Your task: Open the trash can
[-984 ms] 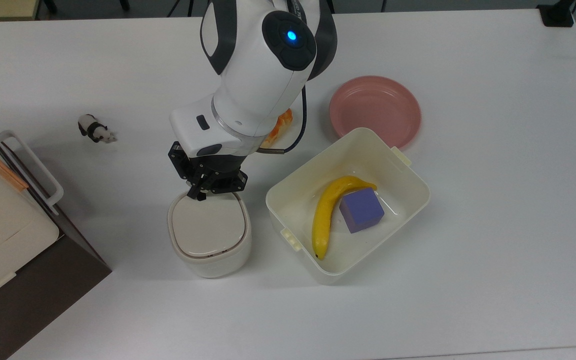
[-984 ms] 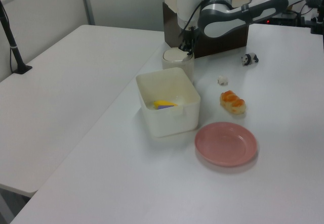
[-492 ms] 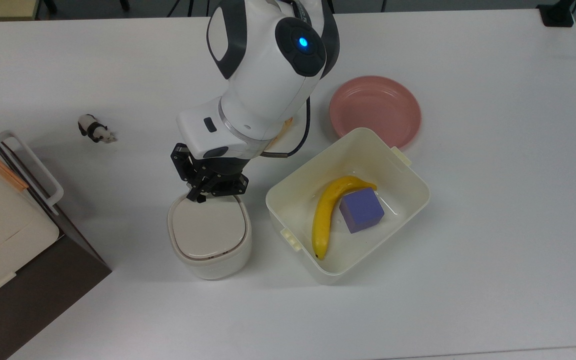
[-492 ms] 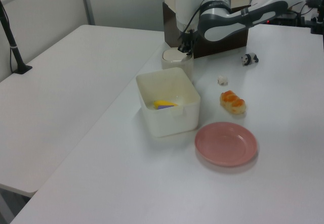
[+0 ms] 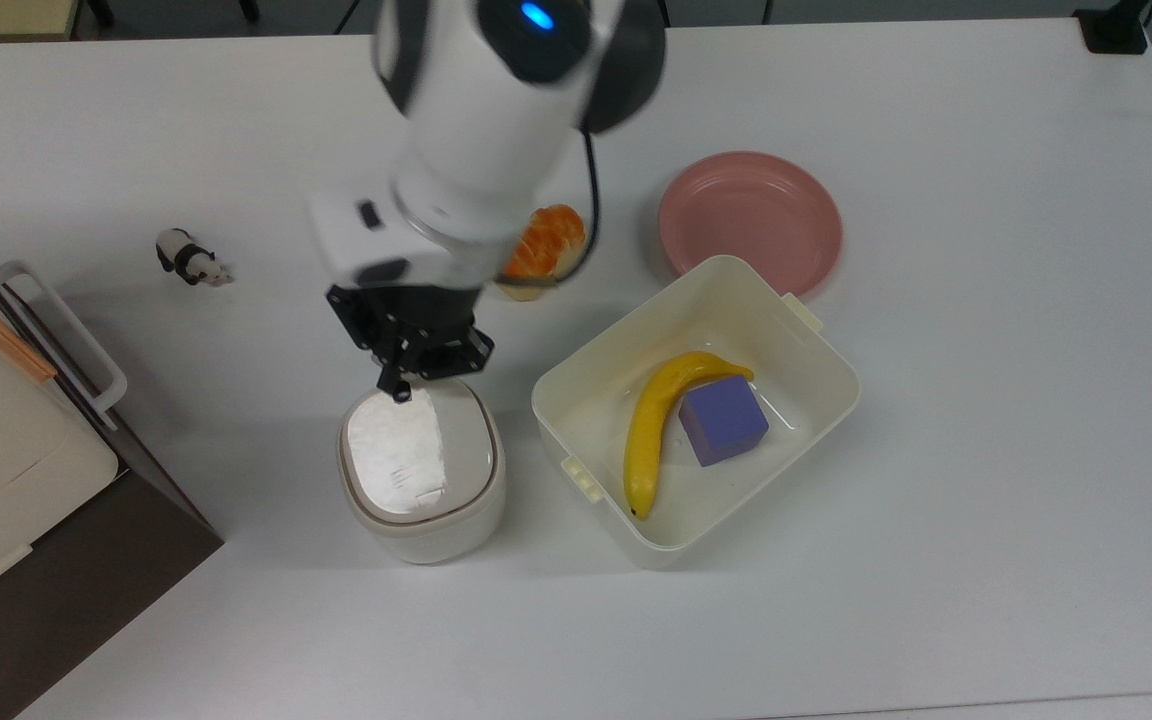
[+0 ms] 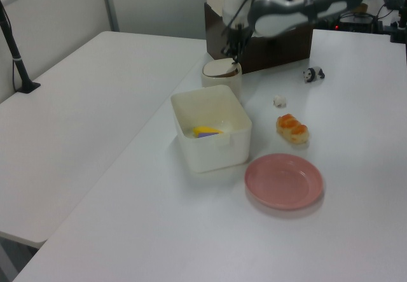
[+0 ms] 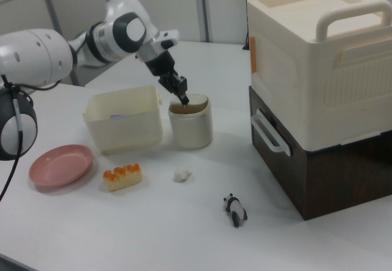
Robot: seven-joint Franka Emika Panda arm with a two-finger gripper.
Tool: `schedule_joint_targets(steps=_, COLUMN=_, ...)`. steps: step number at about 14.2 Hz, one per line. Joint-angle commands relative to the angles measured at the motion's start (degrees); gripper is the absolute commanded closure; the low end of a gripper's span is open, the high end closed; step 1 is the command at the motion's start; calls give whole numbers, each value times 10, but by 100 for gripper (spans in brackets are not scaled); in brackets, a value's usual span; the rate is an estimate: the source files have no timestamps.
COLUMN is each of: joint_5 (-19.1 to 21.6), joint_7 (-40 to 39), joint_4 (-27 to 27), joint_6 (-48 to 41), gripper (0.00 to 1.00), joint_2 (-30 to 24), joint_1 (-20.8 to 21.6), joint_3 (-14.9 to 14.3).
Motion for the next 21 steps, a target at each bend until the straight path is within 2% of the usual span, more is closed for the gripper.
schedule_joint_targets(steps=1, joint_5=154, joint_7=-150, joint_4=-13, joint_6=-90, gripper=100, joint_2=-81, joint_1=-59, joint_3=3)
schedule_joint_targets(steps=2, joint_5=191, joint_7=-204, joint_4=-12, joint_6=-136, gripper=100, joint_2=-102, joint_1=-77, joint_3=3)
schedule_joint_targets(steps=6, joint_5=230, joint_7=-276, joint_4=-13, joint_6=-172, gripper=100, joint_2=-144, joint_1=-113, joint_3=2)
schedule_joint_targets(steps=10, joint_5=240, joint_7=-315, joint_4=-11, joint_6=-224, gripper=100, joint_2=-152, joint_1=-122, joint_3=0)
schedule_joint_targets(steps=13, joint_5=275, joint_7=-319, joint_4=-11, joint_6=-237, gripper=100, joint_2=-157, joint_1=-126, joint_3=-3)
schedule_joint_targets(steps=15, joint_5=281, joint_7=-320, joint_4=-11, joint_6=-248, gripper=100, joint_2=-161, joint_1=-128, joint_3=-4)
schedule_joint_targets(steps=17, joint_5=281, joint_7=-320, joint_4=-8, joint_6=-255, gripper=93, joint_2=-162, joint_1=-128, joint_3=-4)
schedule_joint_targets(steps=20, joint_5=281, joint_7=-320, joint_4=-7, joint_6=-255, gripper=67, joint_2=-169, joint_1=-129, joint_3=-9)
schedule_joint_targets(steps=21, joint_5=281, joint_7=-322, joint_4=-7, joint_6=-255, gripper=68, joint_2=-169, joint_1=-129, joint_3=-10)
